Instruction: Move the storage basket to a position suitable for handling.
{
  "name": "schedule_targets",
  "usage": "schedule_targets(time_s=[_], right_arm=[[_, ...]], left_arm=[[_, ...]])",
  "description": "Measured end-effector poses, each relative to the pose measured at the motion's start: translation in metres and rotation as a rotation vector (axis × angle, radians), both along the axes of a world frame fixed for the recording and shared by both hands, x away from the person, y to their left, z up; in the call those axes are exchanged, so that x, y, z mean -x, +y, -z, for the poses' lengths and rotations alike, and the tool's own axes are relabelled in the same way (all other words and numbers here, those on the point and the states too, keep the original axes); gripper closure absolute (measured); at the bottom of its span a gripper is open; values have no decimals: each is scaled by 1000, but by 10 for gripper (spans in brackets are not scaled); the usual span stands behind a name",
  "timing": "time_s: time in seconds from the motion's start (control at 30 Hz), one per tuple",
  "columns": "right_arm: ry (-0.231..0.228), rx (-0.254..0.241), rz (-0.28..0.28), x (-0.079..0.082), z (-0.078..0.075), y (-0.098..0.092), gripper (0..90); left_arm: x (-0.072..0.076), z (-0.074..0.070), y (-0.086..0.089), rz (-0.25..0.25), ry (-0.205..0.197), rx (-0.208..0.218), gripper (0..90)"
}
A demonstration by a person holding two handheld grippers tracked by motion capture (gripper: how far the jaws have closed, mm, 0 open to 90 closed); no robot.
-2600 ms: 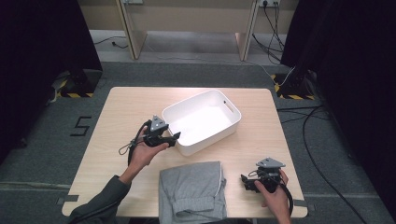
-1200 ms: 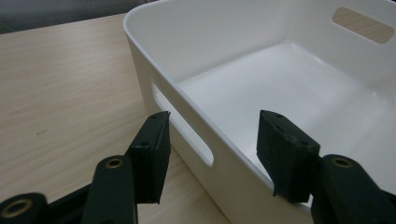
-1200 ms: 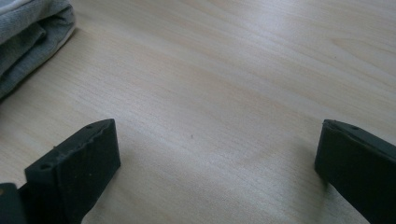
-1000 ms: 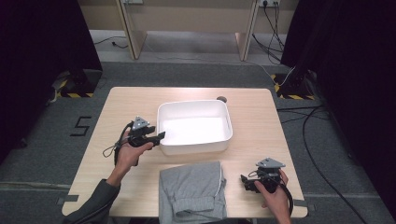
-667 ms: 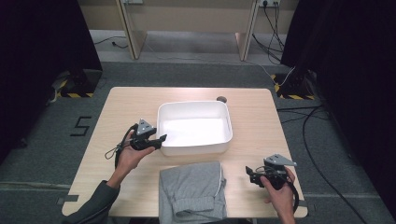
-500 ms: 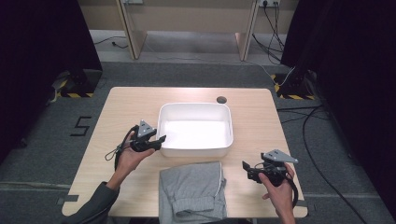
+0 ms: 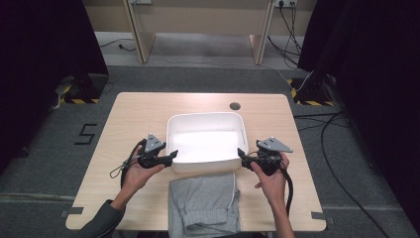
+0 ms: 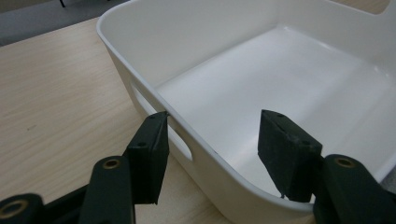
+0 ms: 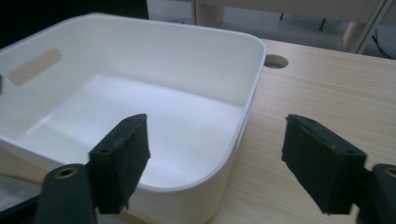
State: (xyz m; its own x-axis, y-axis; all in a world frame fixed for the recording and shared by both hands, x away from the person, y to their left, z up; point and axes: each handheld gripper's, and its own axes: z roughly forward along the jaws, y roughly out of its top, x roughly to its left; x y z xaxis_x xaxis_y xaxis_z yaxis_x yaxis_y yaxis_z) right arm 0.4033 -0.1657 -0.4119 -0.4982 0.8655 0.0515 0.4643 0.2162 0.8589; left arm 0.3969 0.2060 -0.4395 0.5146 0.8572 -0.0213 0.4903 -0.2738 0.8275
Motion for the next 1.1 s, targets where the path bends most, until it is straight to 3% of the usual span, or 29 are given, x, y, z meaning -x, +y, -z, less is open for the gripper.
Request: schedule_targets(time_s=[0.07, 0.1, 0.17, 0.27, 0.43, 0.67, 0.9, 1.1], right_arm=[[20, 34, 6, -4, 5, 2, 307], [30, 56, -8, -6, 9, 2, 430], [35, 79, -11, -6, 12, 3, 429], [46, 60, -12, -6, 16, 4, 447], [43, 62, -28, -6, 18, 7, 448], [61, 29, -56, -3, 17, 3, 437], [57, 48, -43, 2, 15, 5, 443], [56, 56, -38, 5, 14, 7, 436]], left_arm=[[-1, 0, 1, 9, 0, 0, 447], [-2, 0, 1, 11, 0, 8, 452], [-1, 1, 2, 3, -7, 9, 469], [0, 1, 0, 2, -13, -6, 475], [-1, 4, -2, -1, 17, 39, 418], [0, 4, 0, 11, 23, 57, 398], [-1, 5, -3, 4, -28, -1, 446], [-3, 6, -3, 6, -33, 2, 447]])
